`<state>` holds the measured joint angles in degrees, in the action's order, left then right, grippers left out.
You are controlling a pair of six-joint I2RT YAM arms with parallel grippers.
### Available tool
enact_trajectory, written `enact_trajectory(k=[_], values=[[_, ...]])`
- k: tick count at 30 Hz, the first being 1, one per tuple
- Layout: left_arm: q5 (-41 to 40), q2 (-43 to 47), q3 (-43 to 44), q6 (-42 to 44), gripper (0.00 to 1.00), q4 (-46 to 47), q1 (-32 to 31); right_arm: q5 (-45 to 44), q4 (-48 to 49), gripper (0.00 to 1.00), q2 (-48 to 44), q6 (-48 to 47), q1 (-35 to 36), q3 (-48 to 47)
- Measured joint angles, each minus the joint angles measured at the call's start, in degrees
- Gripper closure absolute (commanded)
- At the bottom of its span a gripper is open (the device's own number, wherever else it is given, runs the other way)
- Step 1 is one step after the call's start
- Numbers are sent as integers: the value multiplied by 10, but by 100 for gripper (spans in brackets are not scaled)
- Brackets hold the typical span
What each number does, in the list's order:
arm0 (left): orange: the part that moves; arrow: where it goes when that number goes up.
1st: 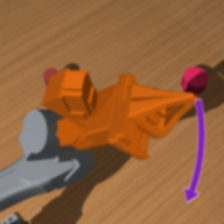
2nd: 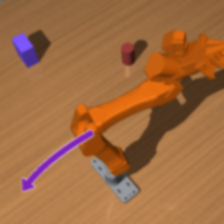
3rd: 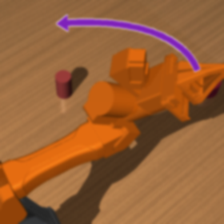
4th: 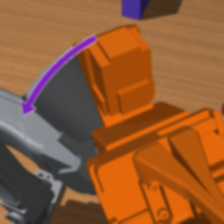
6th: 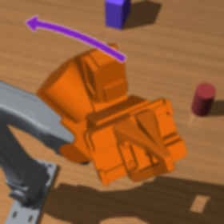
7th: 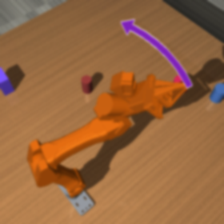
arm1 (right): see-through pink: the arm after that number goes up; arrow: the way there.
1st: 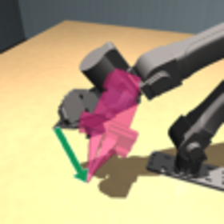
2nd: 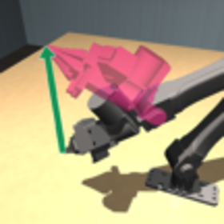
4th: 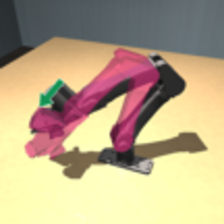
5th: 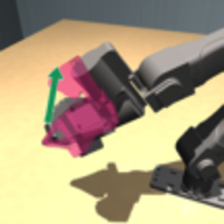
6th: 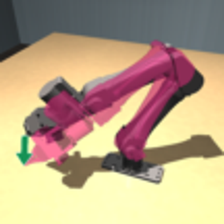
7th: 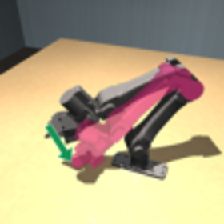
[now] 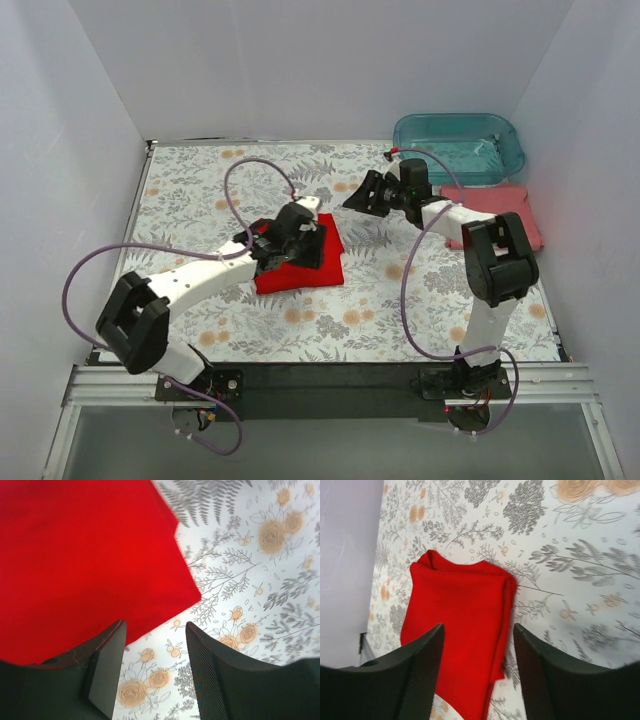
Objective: Fold and stack the t-shirts
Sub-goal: Fold the tshirt, then neatly place the folded tshirt to the corner
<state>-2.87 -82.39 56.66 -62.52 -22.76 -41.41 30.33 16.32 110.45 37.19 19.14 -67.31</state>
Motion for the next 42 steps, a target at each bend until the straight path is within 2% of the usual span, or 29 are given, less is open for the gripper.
enact_trajectory(k=[2,3,4,9,15,23,26,27,29,30,31,37,42], values=[[-39,-37,37,25,50,-4,-45,-18,-37,25,-46,-32,-14,19],[-56,-58,55,38,50,-8,-67,-32,-56,15,-70,-49,-22,35],[-70,-78,72,50,50,-9,-87,-40,-72,12,-91,-61,-28,50],[-121,-166,126,97,50,-20,-156,-90,-169,3,-202,-131,-77,141],[-159,-241,156,135,51,-39,-180,-101,-228,2,-295,-162,-136,202],[-180,-280,172,160,58,-48,-184,-108,-243,2,-332,-169,-138,233],[-184,-294,176,165,67,-47,-184,-104,-248,2,-332,-169,-138,240],[-186,-295,178,166,73,-47,-185,-101,-252,2,-331,-169,-138,240],[-192,-299,180,166,80,-49,-187,-92,-253,3,-330,-169,-138,240],[-193,-299,180,167,97,-50,-188,-85,-252,3,-329,-168,-138,240],[-196,-299,180,164,100,-53,-189,-78,-252,3,-327,-168,-137,241],[-205,-297,179,157,100,-61,-192,-38,-216,5,-300,-139,-121,257],[-188,-266,159,136,100,-61,-193,-4,-150,8,-249,-86,-77,261]])
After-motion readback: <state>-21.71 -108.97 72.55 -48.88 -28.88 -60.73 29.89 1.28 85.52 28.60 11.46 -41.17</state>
